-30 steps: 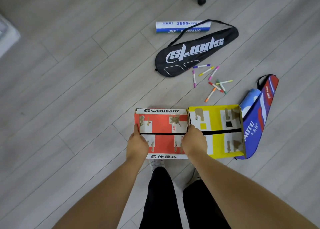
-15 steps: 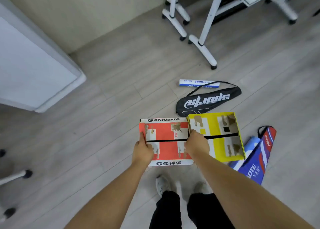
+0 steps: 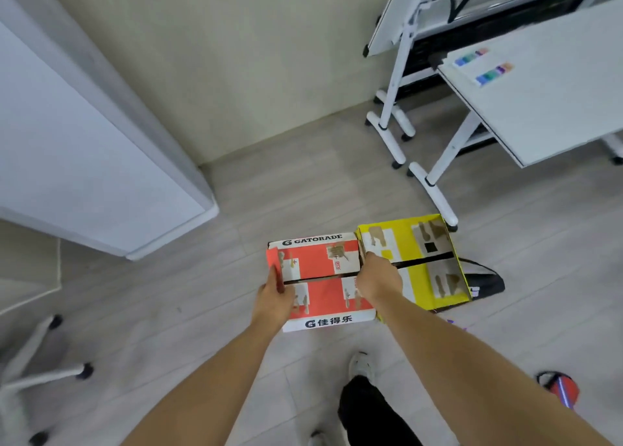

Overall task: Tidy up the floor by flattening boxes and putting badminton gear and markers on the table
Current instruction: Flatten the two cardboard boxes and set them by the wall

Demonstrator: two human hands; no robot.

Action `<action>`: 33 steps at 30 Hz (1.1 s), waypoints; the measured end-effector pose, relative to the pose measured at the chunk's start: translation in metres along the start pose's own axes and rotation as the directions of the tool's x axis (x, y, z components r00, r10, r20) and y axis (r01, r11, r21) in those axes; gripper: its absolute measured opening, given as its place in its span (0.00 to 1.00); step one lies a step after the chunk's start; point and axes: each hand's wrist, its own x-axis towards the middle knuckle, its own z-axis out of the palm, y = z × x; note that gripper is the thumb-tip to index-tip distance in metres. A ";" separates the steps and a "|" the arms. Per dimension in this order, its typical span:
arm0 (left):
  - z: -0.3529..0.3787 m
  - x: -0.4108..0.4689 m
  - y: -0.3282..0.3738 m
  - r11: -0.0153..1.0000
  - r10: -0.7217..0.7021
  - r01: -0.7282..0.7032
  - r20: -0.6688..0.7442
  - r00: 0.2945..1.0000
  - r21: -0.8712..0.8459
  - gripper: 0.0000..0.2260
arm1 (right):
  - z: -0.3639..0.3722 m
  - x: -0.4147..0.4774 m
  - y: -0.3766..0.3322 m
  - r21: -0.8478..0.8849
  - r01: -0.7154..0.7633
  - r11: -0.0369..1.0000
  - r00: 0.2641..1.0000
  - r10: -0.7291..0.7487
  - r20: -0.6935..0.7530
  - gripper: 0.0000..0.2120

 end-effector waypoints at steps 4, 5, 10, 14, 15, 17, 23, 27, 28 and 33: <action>-0.030 0.042 0.042 0.996 -0.048 0.046 -0.029 0.998 -0.073 0.30 | -0.042 0.058 -0.042 -0.060 0.079 0.995 0.997 -0.078 0.027 0.11; -0.039 0.053 0.054 0.993 -0.048 0.043 -0.042 0.998 -0.109 0.30 | -0.053 0.073 -0.055 -0.075 0.095 0.993 0.995 -0.093 0.032 0.10; -0.084 0.117 0.097 0.981 -0.055 0.042 -0.066 0.996 -0.192 0.30 | -0.091 0.142 -0.122 -0.120 0.130 0.984 0.991 -0.125 0.049 0.11; -0.123 0.196 0.118 0.971 -0.057 0.046 -0.039 0.998 -0.233 0.30 | -0.108 0.211 -0.181 -0.162 0.146 0.976 0.989 -0.139 0.054 0.09; -0.135 0.216 0.124 0.969 -0.053 0.041 -0.045 0.998 -0.246 0.29 | -0.112 0.228 -0.197 -0.172 0.150 0.974 0.988 -0.143 0.057 0.09; -0.158 0.253 0.135 0.956 -0.069 0.058 -0.030 0.997 -0.287 0.29 | -0.120 0.258 -0.230 -0.192 0.144 0.971 0.988 -0.132 0.076 0.07; -0.228 0.345 0.165 0.925 -0.097 0.096 0.017 0.995 -0.368 0.35 | -0.149 0.340 -0.332 -0.209 0.193 0.959 0.980 -0.176 0.097 0.09; -0.251 0.421 0.152 0.899 -0.147 0.138 0.011 0.989 -0.415 0.38 | -0.164 0.390 -0.387 -0.221 0.281 0.934 0.958 -0.262 0.114 0.08; -0.251 0.441 0.146 0.881 -0.167 0.154 0.012 0.986 -0.448 0.39 | -0.167 0.405 -0.400 -0.231 0.309 0.922 0.949 -0.286 0.128 0.07; -0.271 0.461 0.197 0.759 -0.286 0.194 -0.051 0.957 -0.621 0.41 | -0.173 0.487 -0.457 -0.278 0.476 0.834 0.875 -0.417 0.249 0.05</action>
